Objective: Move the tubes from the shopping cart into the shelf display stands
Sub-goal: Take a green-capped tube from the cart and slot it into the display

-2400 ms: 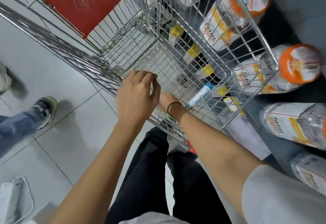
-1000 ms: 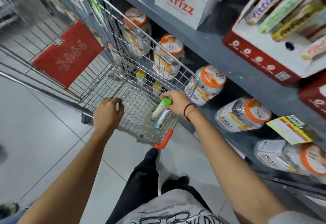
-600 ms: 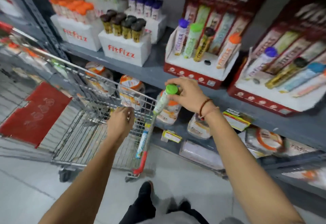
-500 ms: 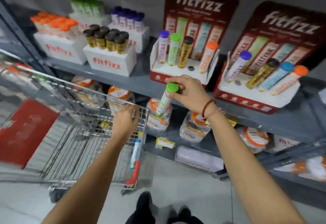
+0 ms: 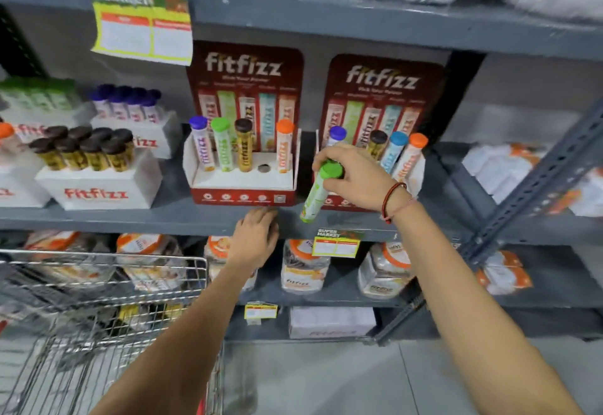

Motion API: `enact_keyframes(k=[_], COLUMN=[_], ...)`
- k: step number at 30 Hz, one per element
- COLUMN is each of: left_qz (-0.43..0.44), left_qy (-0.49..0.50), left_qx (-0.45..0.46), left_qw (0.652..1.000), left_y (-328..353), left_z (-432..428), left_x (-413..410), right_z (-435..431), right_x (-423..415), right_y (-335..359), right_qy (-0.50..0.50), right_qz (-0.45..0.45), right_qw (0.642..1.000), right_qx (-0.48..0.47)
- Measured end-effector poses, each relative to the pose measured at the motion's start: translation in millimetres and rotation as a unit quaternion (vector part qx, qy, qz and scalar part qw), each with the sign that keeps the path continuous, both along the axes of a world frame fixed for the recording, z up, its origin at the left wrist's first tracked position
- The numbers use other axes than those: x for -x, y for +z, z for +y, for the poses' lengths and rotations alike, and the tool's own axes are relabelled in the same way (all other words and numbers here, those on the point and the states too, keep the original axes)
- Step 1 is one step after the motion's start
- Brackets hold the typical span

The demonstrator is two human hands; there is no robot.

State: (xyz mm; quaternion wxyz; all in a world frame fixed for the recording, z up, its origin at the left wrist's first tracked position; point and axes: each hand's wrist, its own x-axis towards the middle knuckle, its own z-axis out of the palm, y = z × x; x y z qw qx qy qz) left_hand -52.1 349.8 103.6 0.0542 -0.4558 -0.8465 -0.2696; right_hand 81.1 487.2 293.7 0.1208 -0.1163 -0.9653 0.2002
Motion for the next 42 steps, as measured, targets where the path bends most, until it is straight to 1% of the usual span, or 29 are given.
enact_keyframes(k=[5,12,17,27,32,35,38,42], left_qz=[0.013,0.025,0.043,0.055,0.056,0.057,0.059,0.060], left_qy=[-0.006,-0.004,-0.012,-0.020,-0.020,-0.021,-0.021,-0.019], left_qx=[0.037,0.020,0.030,0.035,0.039,0.042,0.048,0.048], left_qw=[0.999,0.999,0.999,0.998,0.997,0.997,0.997,0.997], left_y=[-19.8,-25.2,-32.3,-34.7,-36.5,-37.0,-37.5,-37.4], left_z=[-1.4,-2.2,-4.8,-5.8,-6.0,-6.1,-6.2,-6.3], left_x=[4.3,4.0,4.4,7.0,7.2,7.5,8.0,8.2], right_z=[19.5,41.2,57.9,87.8,106.6,116.3,123.4,129.8], right_x=[0.5,7.1,9.2,16.9,24.8,31.3,35.0,39.2], right_y=[1.8,-7.4,-1.8,15.8,28.9,25.5,18.2,13.3], right_qy=[-0.016,-0.024,-0.032,-0.039,-0.063,-0.076,-0.089,-0.103], right_qz=[-0.011,-0.016,-0.045,-0.062,-0.046,-0.050,-0.058,-0.041], right_qw=[0.999,0.999,0.997,0.996,0.993,0.992,0.991,0.993], right_qx=[-0.028,-0.030,-0.046,-0.059,-0.085,-0.092,-0.079,-0.045])
